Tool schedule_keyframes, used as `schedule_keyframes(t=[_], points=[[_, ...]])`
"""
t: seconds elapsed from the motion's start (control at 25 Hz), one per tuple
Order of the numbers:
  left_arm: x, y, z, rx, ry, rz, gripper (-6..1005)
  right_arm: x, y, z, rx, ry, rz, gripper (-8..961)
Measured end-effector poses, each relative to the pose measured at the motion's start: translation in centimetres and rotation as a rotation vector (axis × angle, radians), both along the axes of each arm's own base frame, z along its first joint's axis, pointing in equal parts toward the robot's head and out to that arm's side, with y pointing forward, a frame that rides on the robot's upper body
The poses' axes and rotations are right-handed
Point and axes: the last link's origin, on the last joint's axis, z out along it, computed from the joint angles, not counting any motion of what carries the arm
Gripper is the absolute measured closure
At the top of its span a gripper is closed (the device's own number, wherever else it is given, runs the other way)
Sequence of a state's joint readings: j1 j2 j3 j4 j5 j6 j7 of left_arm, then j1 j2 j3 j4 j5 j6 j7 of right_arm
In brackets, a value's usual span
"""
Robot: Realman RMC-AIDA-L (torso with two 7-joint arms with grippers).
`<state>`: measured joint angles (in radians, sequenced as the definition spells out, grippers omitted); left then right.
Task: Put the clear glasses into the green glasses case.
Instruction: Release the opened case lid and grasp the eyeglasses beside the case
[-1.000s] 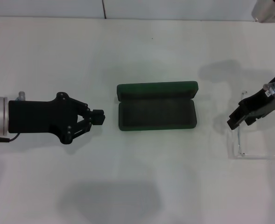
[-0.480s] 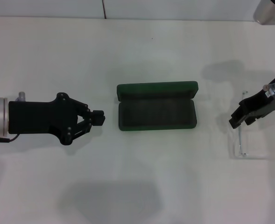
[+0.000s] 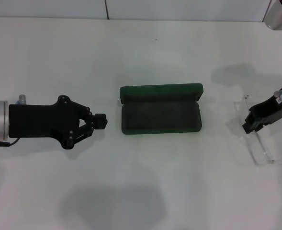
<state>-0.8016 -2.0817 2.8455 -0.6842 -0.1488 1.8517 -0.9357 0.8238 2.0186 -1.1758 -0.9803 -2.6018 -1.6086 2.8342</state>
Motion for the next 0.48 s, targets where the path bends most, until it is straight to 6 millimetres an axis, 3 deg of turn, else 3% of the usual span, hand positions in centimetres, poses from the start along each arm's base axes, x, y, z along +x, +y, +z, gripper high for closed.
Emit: schedule_keyframes(t=[0.48], points=[[0.0,-0.1,-0.2,-0.012,-0.006,0.003,936,1.1,-1.0,1.1,0.013,-0.003,0.009,814]])
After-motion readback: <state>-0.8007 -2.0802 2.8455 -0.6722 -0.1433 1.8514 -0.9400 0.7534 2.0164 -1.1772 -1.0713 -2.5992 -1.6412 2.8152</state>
